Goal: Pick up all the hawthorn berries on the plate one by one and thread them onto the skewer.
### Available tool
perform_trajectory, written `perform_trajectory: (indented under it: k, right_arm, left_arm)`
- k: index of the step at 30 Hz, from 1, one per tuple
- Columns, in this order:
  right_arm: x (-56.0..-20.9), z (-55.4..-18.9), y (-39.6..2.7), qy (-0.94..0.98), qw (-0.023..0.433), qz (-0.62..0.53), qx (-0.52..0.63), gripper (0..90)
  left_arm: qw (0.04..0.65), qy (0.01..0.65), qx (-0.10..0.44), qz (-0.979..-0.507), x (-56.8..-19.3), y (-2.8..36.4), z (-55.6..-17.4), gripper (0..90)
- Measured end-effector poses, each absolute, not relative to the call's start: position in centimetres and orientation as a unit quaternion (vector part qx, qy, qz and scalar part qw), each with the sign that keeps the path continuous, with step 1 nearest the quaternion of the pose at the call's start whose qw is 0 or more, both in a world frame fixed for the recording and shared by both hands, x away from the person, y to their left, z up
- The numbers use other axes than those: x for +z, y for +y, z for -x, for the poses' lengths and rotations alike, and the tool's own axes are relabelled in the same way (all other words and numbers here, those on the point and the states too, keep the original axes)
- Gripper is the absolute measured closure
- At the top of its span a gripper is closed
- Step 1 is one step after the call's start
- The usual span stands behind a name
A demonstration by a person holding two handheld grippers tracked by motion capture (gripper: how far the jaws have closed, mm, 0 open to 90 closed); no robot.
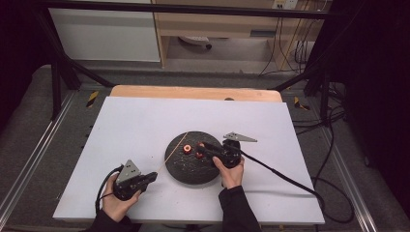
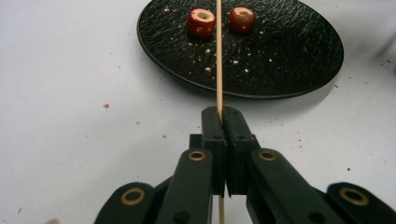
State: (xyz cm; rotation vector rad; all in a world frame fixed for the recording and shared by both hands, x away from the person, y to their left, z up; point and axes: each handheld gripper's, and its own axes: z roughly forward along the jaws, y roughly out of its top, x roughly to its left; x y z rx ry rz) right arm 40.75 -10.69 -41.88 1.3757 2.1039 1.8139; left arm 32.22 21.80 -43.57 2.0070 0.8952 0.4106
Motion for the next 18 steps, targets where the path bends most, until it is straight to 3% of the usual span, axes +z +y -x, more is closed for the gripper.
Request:
perform_trajectory:
  k: [18]
  right_arm:
    - [-41.67,-41.09,-10.28,0.607,0.045,-0.452,0.652,60.8]
  left_arm:
    - [0.443,0.365,0.168,-0.801,-43.58,21.65,-32.05,88.6]
